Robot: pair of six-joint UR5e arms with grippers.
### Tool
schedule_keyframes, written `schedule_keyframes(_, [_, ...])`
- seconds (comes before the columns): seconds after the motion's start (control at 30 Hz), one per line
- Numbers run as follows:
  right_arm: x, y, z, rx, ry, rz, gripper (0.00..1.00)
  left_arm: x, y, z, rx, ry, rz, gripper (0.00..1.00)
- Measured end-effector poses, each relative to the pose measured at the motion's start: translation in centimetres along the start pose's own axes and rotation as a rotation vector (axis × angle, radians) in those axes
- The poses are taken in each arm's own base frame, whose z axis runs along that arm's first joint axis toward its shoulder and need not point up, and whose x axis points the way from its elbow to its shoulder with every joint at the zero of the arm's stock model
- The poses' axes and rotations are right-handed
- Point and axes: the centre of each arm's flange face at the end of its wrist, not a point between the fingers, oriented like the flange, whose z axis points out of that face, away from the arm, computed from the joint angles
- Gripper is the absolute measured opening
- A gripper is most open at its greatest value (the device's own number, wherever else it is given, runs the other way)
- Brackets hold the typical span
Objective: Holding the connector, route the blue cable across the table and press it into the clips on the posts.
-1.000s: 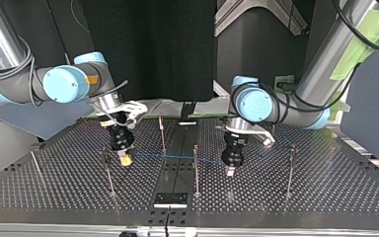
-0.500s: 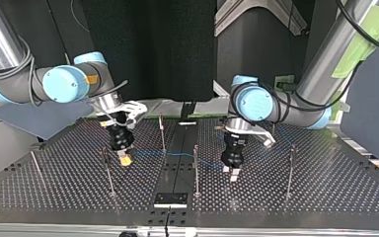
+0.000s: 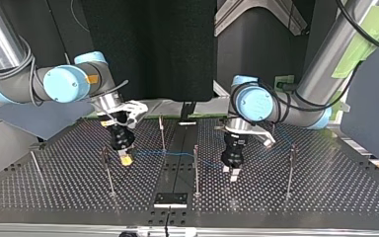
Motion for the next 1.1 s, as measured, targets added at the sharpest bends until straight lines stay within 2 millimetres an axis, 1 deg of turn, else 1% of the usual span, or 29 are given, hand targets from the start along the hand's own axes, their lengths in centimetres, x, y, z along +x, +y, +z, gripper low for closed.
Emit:
schedule_keyframes(0.6, [-0.6, -1.2, -0.3, 0.016, -0.014, 0.015, 0.0, 0.0, 0.0, 0.0, 0.0, 0.0, 0.0, 1.0])
schedule_keyframes(1.1, [-0.6, -1.3, -0.3, 0.004, -0.014, 0.011, 0.0, 0.0, 0.0, 0.0, 0.0, 0.0, 0.0, 1.0])
